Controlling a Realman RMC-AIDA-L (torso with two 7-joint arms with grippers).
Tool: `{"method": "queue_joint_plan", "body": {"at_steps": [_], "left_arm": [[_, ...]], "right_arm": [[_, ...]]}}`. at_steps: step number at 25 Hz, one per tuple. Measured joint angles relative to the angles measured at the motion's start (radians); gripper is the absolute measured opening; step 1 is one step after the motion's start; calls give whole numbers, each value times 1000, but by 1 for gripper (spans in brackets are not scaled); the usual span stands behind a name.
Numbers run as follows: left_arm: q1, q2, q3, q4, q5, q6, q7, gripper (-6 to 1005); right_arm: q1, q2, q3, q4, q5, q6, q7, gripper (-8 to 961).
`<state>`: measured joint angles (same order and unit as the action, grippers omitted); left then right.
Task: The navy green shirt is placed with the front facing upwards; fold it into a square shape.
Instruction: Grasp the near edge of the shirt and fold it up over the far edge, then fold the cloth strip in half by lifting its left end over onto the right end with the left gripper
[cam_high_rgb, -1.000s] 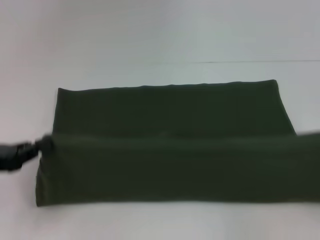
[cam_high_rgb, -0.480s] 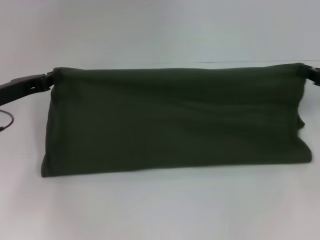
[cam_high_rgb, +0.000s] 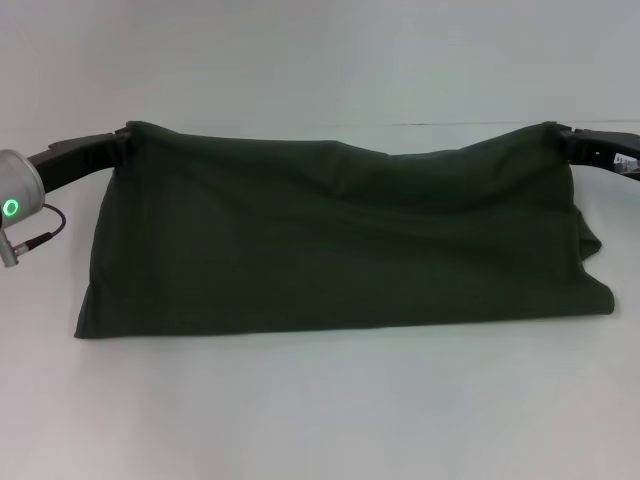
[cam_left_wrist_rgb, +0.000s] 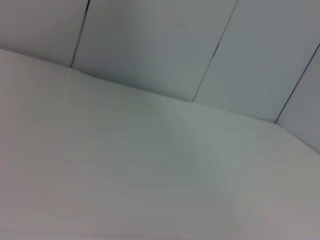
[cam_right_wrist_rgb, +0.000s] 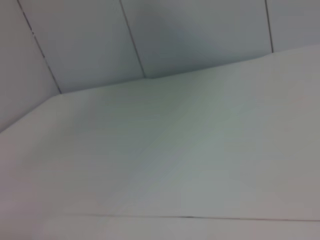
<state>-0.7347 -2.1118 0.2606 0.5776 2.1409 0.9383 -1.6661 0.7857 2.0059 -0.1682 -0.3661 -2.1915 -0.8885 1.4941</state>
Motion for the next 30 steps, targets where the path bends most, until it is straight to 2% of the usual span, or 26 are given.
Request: {"method": "queue_joint_plan", "body": {"at_steps": [9,14,16,19,22,27,30], "left_arm": [[-5,-1,16,-12,-1,-39,2,75],[-8,-1,18,-14,-5,-50,-2,78],[-9,-2,18,-14,-14,-60,-2,79],[-4,-3,15,-13,-55,-89,-5,138],[12,-3,13,-8,-119,-101,-5,196],[34,3,24,-3,-168,-76,-5,294],[46,5,26,2,-168,-19,-15,497]], "right_arm": [[-12,2,-1,22,46,41,-14,55],[0,11,-30,29,47,80,-39,56],[5,21,-34,25,64,108,-54,56],[9,28,-35,19,113,157,-64,134],[6,25,-36,16,146,169,-66,213],[-14,13,-37,-3,160,97,-35,386],[-36,4,-42,-22,161,18,9,506]]}}
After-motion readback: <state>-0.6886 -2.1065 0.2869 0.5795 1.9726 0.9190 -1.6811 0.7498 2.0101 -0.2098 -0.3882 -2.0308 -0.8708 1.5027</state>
